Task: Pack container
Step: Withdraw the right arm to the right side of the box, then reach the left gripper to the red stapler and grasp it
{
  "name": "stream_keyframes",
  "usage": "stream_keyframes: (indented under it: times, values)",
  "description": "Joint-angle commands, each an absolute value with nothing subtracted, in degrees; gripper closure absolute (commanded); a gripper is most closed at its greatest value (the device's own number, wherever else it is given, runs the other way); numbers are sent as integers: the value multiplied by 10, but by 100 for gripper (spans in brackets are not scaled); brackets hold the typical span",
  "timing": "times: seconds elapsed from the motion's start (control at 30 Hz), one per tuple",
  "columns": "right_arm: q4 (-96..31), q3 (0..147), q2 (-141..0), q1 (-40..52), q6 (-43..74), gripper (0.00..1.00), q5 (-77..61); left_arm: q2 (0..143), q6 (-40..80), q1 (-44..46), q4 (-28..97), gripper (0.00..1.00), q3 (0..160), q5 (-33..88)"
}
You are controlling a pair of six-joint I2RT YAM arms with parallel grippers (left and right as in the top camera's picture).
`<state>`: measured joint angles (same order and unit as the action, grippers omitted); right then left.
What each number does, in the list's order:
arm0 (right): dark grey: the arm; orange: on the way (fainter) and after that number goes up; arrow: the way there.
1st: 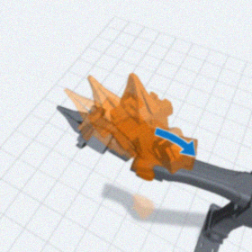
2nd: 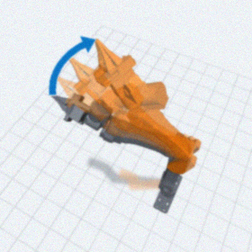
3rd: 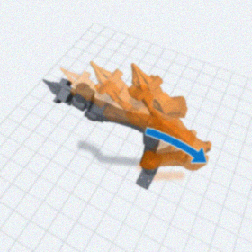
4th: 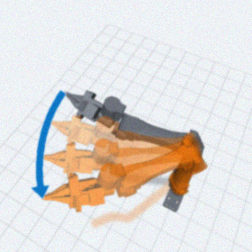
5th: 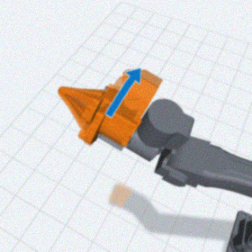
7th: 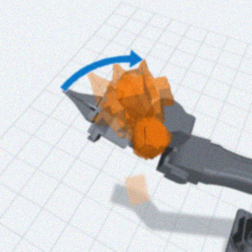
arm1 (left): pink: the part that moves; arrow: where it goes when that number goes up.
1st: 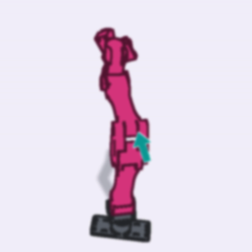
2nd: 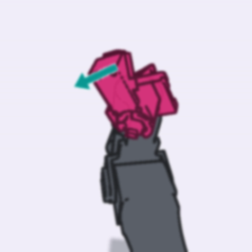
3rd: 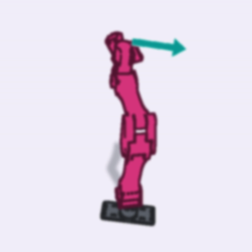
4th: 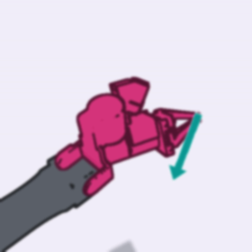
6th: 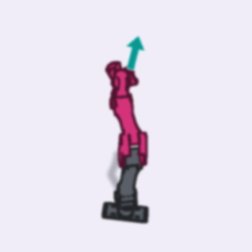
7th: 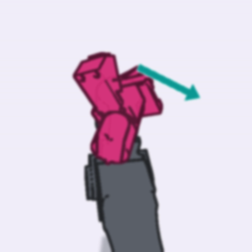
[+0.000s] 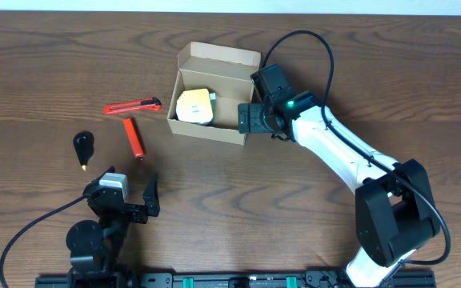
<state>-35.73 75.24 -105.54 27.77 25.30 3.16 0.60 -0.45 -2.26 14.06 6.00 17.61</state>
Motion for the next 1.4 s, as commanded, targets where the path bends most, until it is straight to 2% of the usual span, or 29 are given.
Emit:
stream_keyframes:
  times: [0.0,0.43,0.6,0.77,0.97,1.23,1.37]
  values:
    - [-367,752,-1054,266,261,1,61,3,-13,-26,143,5,46,174]
    - [-399,786,-1043,248,230,1,33,3,-9,-26,132,5,46,177]
    - [-476,855,-981,237,149,1,16,3,57,-26,104,5,77,184]
    - [-501,870,-896,225,53,1,-24,37,51,-26,158,5,167,187]
    - [-555,870,-825,212,-15,1,-24,207,22,-26,271,5,341,154]
    - [-614,861,-820,212,-42,1,-29,487,14,-26,467,5,605,53]
    - [-616,861,-821,213,-41,1,-29,599,12,-26,494,5,672,53]
